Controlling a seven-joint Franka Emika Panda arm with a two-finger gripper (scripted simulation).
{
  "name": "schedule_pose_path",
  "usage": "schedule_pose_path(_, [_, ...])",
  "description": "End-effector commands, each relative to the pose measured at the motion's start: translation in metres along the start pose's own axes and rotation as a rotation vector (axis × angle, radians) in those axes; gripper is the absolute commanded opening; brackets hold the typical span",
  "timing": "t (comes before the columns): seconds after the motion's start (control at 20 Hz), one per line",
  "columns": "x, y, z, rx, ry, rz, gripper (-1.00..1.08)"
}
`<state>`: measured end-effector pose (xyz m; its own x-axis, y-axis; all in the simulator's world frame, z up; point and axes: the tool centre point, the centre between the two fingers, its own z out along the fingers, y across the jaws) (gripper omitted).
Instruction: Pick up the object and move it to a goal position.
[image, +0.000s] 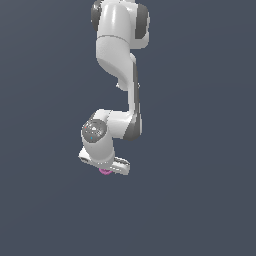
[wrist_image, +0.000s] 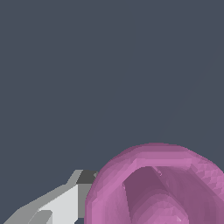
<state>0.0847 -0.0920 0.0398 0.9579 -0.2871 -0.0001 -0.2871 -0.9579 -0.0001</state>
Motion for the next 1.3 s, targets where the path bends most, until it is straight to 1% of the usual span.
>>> schedule_pose_path(0.0, [0.000,0.000,0.000,0.000,0.000,0.000,-1.00])
schedule_pose_path(0.4, [-0.001,-0.001,-0.002,0.000,0.000,0.000,-1.00])
schedule_pose_path(0.65, [-0.006,-0.008,-0.015,0.000,0.000,0.000,-1.00])
schedule_pose_path(0.9, [-0.017,-0.023,-0.040,0.000,0.000,0.000,-1.00])
schedule_pose_path(1.25, [-0.036,-0.051,-0.089,0.000,0.000,0.000,-1.00])
